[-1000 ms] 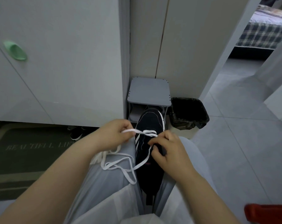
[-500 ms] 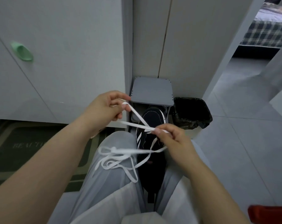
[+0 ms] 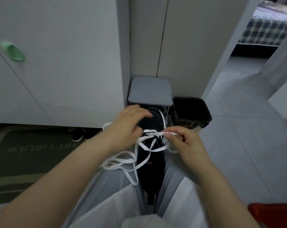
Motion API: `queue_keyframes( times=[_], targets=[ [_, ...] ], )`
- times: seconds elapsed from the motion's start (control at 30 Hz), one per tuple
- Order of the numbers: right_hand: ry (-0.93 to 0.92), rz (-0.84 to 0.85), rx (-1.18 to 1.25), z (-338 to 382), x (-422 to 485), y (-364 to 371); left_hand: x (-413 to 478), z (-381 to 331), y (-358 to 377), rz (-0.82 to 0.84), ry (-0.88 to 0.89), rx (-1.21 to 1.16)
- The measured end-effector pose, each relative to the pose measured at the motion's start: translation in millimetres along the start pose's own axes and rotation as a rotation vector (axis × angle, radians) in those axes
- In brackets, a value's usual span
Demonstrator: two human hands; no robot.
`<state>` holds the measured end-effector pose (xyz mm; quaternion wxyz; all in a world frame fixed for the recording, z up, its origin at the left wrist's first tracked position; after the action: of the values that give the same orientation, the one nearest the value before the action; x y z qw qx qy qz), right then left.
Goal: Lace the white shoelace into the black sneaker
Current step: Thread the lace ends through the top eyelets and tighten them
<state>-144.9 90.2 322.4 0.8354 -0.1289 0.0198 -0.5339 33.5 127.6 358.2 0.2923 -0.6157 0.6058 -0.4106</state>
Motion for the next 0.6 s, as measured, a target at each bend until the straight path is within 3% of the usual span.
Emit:
queue_keyframes(
  times=[0.1, 0.17, 0.27, 0.6],
  targets=[
    [-0.088, 0.077, -0.039, 11, 4, 13, -3, -27, 16, 0.192, 0.029, -0.341],
    [-0.104, 0.084, -0.034, 16, 6, 10, -1, -25, 14, 0.205, -0.005, -0.321],
    [-0.087, 0.055, -0.075, 12, 8, -2, -1, -7, -6, 0.102, 0.009, -0.197],
    [-0.044, 0.053, -0.097, -6, 3, -21, -32, 72, -53, -0.186, -0.24, 0.002]
  ],
)
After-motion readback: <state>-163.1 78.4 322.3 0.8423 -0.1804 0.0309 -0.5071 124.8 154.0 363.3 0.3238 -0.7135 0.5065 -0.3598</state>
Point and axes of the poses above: each hand's wrist, its own x-axis towards the middle knuckle, its own y-axis out of the palm, z = x × y, the point moved 2 cm from there along x, towards the middle knuckle
